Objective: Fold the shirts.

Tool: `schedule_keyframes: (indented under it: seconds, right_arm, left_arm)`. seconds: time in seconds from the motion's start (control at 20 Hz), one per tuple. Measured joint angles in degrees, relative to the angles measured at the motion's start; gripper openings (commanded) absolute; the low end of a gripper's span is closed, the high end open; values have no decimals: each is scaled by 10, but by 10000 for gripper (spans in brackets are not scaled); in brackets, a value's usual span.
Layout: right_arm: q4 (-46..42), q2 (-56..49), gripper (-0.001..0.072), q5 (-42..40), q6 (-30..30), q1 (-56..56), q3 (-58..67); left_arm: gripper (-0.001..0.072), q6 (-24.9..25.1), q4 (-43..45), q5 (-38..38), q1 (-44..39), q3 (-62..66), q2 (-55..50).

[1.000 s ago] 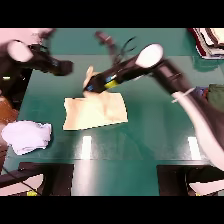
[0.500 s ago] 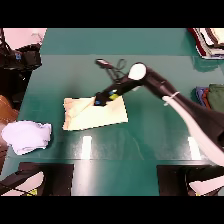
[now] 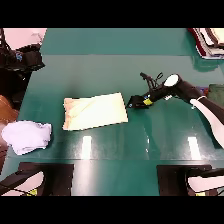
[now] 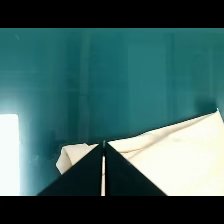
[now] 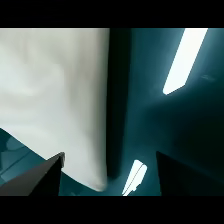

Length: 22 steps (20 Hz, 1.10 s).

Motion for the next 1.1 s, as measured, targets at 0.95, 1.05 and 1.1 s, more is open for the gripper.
schedule_keyframes:
  seconds: [0.95,1.05,1.1]
  right_arm:
    - [27,-24,15,-11,-12,-83,164]
    - [-15,22,15,0,3,-173,166]
    - [-32,44,15,5,7,-224,167]
  left_arm:
    - [24,0,-42,30,-135,-6,0]
    - [24,0,-44,50,-172,-6,0]
    - [24,0,-44,62,-189,-6,0]
